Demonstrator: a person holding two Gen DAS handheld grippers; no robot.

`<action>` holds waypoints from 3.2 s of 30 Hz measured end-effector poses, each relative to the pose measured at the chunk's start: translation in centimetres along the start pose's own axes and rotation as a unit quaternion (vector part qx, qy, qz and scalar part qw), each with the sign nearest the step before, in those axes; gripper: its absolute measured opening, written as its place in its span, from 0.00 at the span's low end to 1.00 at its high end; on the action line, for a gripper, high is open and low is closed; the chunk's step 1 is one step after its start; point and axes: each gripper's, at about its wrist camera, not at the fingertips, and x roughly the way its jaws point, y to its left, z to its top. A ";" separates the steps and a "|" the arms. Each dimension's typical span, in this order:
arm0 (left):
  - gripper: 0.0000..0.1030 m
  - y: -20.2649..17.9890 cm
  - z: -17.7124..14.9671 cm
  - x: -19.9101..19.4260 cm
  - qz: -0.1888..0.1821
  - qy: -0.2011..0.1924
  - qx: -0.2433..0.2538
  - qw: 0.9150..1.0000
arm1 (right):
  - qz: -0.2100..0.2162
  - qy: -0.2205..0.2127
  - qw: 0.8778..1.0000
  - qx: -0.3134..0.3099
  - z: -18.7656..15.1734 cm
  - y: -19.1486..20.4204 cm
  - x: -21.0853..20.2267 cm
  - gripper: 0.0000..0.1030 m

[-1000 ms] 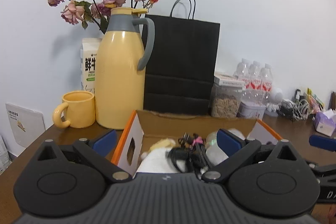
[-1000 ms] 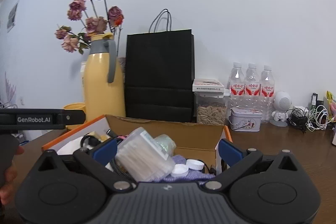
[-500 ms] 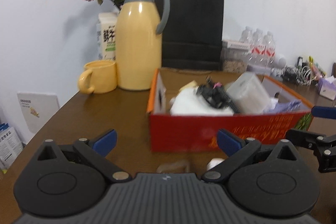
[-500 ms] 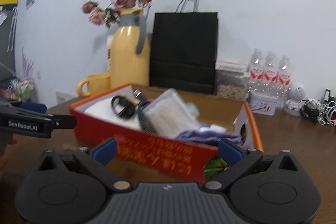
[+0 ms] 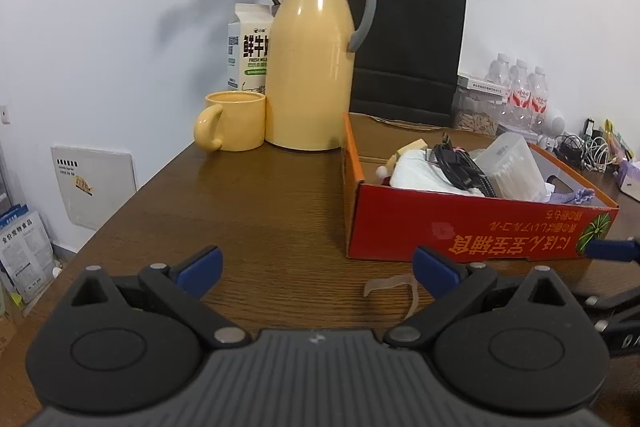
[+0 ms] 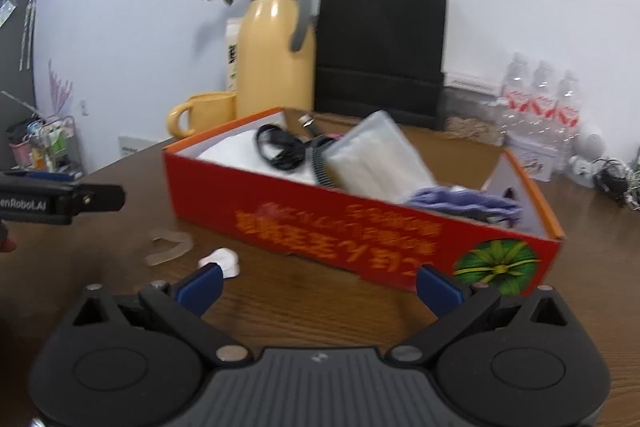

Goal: Organize objects
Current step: 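Withdraw both tools and move the right tool over the white cap, then grasp the small white cap with the right tool, then move left tool to the clear plastic strip while right tool holds cap, then grasp the clear plastic strip with the left tool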

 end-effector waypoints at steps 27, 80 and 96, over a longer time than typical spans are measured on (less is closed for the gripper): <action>1.00 2.1 0.1 0.5 -0.012 0.019 -0.051 0.998 | 0.044 0.061 0.997 -0.017 1.5 5.7 5.1 0.25; 0.38 -8.8 -1.0 5.6 0.019 0.091 0.048 0.994 | -0.004 -0.021 0.998 0.055 -0.8 -6.3 -1.3 0.25; 0.01 -8.6 -0.7 4.2 0.013 0.055 0.030 0.998 | -0.006 -0.029 0.998 0.054 -0.8 -6.2 -1.6 0.25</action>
